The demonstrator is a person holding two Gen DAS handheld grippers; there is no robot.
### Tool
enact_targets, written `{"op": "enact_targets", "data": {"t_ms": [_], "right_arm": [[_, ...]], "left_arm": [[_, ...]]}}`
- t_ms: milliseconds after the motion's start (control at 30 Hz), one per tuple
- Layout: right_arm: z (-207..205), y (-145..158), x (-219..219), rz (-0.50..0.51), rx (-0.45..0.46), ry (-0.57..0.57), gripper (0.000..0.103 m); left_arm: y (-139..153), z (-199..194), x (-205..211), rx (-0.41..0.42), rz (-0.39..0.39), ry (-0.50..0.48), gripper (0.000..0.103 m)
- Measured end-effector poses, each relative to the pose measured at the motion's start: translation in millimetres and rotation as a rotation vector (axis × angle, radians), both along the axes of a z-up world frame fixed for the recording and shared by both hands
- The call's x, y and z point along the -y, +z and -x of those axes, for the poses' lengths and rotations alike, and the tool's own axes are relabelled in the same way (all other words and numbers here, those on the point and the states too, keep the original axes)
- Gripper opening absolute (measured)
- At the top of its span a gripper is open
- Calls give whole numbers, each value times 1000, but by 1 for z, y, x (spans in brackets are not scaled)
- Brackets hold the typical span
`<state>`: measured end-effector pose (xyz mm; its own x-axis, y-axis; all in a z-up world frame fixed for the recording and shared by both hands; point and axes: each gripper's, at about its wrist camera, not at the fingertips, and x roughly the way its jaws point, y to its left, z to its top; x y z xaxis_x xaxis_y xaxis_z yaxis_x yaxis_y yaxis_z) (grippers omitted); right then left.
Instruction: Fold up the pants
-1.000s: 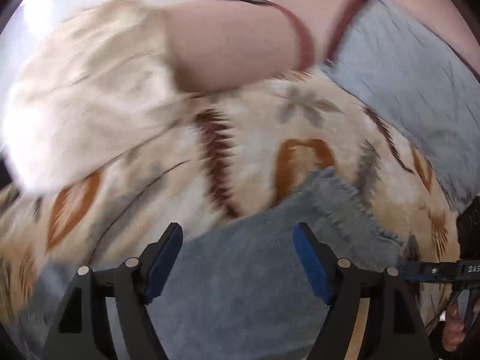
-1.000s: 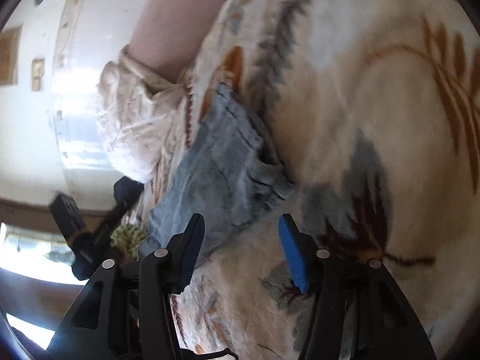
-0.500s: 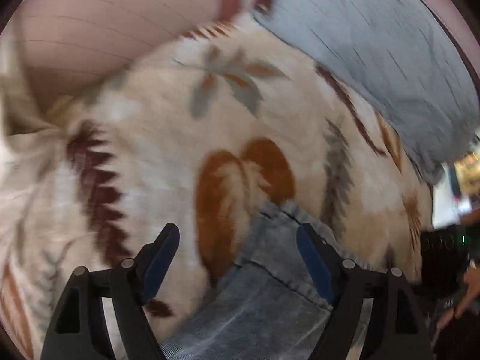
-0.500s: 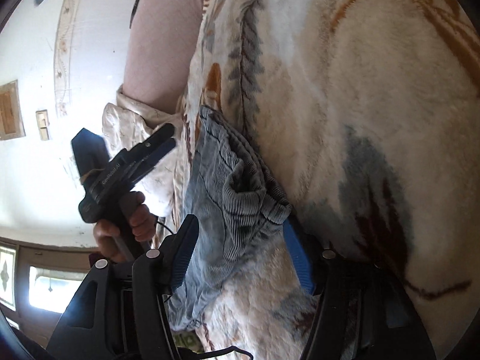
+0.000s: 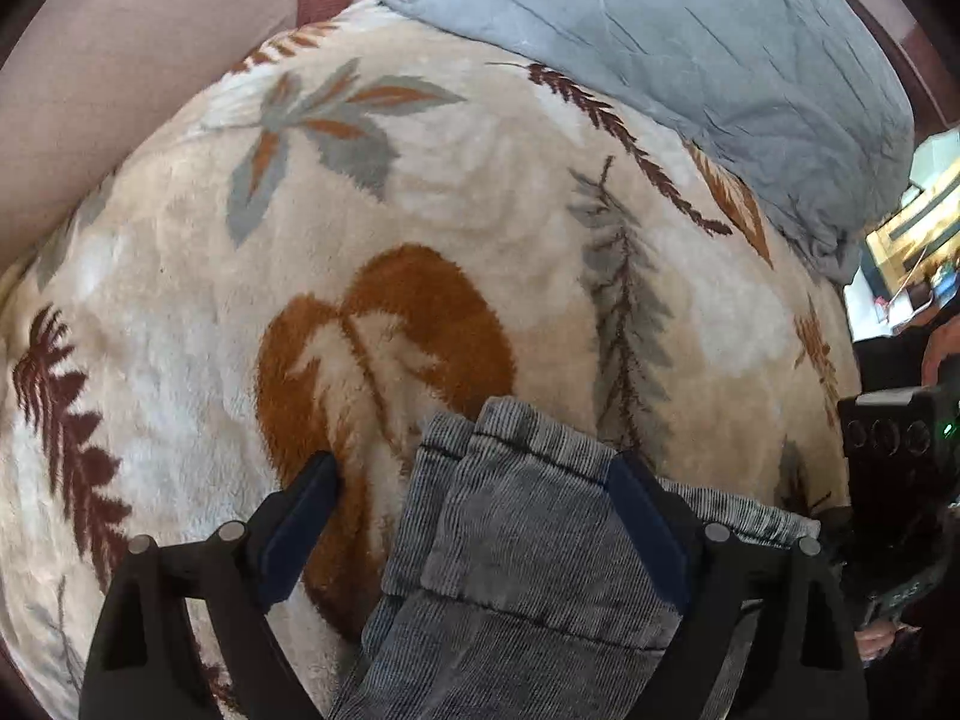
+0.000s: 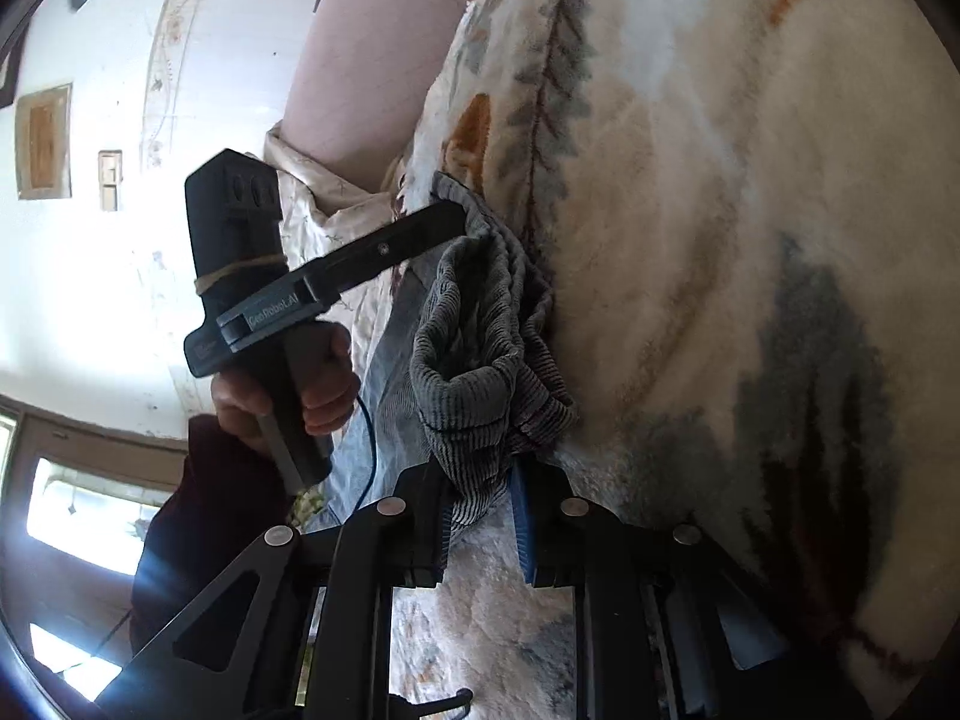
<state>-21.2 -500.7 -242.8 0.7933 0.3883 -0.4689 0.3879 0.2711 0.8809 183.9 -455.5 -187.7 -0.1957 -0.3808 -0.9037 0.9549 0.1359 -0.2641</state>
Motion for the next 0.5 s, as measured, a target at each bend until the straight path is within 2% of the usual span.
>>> {"op": "enact_targets", "data": {"t_ms": [67,133,200,267,300,367,400,500], "right_arm": [[-3,-2,-3,12,3,5,14],[-3,-5,-2,7,0,7,14],[-2,-7,-1,6,1,9,14],[-3,-9,0,3,1,5,14],[-3,-9,0,2,1,4,14],[-2,-9,1,2,-1,2,14],[-2,-9,1,3,-1,3,14],[-1,-7,0,3,-6,-4,13]], "left_arm": [[4,3,0,-31,15,9,83],[14,18,-6,-14,47,-53,77],[18,28,-10,82,57,-85,77],[20,32,-14,127,77,-102,77],[19,29,-14,128,75,-88,77],[6,26,-7,61,9,-72,77],[2,27,-5,64,-2,-70,77],[1,23,-5,38,23,-56,77]]}}
